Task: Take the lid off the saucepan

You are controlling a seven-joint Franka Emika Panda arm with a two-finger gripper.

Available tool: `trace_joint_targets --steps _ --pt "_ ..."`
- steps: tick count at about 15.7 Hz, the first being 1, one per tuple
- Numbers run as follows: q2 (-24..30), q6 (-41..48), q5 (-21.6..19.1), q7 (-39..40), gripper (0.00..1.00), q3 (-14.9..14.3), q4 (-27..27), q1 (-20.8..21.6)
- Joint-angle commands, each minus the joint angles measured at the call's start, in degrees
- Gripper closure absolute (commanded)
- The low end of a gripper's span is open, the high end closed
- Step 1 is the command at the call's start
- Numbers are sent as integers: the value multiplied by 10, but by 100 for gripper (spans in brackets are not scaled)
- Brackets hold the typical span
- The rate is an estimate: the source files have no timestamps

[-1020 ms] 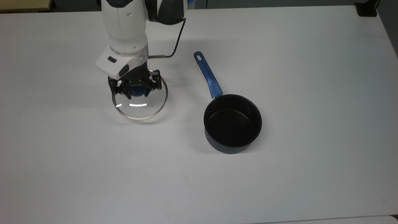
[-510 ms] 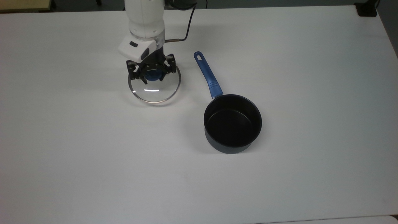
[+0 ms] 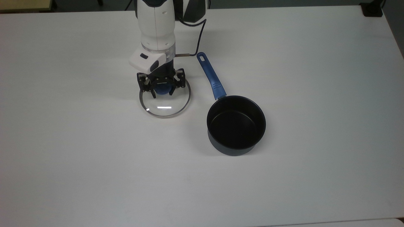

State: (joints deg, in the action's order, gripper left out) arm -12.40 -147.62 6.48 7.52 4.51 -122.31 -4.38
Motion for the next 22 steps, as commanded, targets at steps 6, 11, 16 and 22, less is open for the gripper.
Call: trace_joint_targets --steps 6,11,16,22 --pt "32 84 34 -26 0 -2 36 5" --pt "47 387 26 -103 0 -1 197 33" --pt "104 455 -37 -108 0 -21 237 64" --pt "148 516 -50 -200 0 -65 236 113"
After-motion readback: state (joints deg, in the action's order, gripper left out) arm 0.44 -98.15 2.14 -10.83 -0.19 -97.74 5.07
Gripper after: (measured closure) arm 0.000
